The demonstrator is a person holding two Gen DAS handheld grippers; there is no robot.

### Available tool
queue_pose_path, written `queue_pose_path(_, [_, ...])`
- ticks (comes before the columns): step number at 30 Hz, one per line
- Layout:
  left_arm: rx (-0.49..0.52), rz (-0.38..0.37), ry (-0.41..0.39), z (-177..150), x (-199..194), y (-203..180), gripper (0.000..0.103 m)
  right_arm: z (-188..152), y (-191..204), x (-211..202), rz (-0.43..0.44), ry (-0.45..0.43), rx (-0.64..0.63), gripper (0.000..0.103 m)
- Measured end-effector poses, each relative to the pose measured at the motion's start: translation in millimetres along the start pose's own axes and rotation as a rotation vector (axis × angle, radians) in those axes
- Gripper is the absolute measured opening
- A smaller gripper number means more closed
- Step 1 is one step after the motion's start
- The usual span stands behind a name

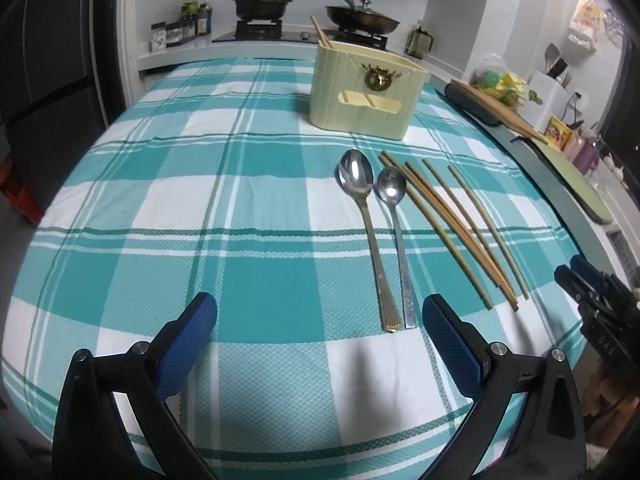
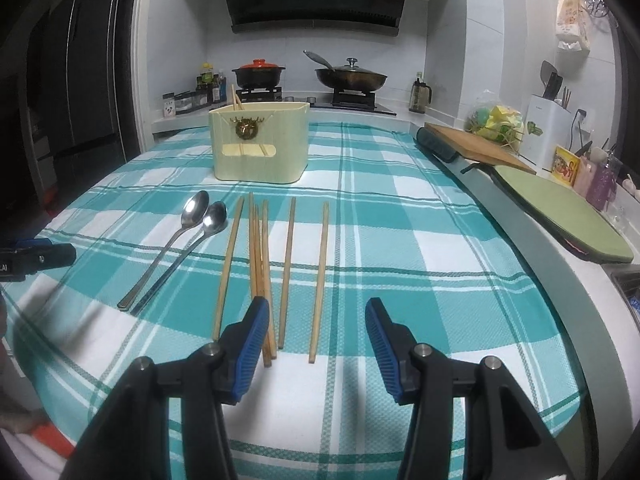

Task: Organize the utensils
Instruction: 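Withdraw both open grippers from the holder back toward the remaining utensils, then close the left gripper on the large steel spoon while the right gripper grasps a chopstick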

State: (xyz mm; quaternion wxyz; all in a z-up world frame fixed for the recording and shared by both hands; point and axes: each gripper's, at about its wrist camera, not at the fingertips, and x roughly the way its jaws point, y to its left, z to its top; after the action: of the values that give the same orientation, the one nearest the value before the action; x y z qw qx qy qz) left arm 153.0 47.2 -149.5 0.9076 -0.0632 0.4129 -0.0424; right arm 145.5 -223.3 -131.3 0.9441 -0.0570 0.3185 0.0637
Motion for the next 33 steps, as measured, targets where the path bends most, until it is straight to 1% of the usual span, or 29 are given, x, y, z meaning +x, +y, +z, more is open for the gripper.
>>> queue_pose_path(5, [0.001, 0.024, 0.005, 1.9, 4.9, -2.0, 0.102, 1.0, 1.7, -0.6, -0.006, -0.014, 0.006, 0.051])
queue_pose_path(10, [-0.018, 0.024, 0.028, 6.0, 16.5, 0.7, 0.102, -3.2, -4.6, 5.5, -0.01, 0.012, 0.036, 0.051])
queue_pose_path(12, [-0.011, 0.023, 0.023, 11.5, 20.0, -0.5, 0.102, -4.8, -7.0, 6.9, -0.013, 0.017, 0.046, 0.051])
queue_pose_path(18, [0.048, 0.044, 0.007, 35.7, 35.5, -11.7, 0.102, -5.7, -6.2, 10.0, -0.011, 0.024, 0.048, 0.051])
queue_pose_path(23, [0.111, 0.053, 0.011, 50.3, 56.2, -27.9, 0.102, -5.8, -6.3, 9.9, -0.011, 0.015, 0.041, 0.051])
queue_pose_path(26, [0.15, 0.075, 0.01, 58.3, 72.6, -36.3, 0.102, -5.9, -7.8, 10.4, -0.013, 0.019, 0.046, 0.051])
queue_pose_path(33, [0.184, 0.144, 0.061, 65.2, 117.3, -40.1, 0.101, -5.2, -12.8, 11.1, -0.013, 0.02, 0.056, 0.051])
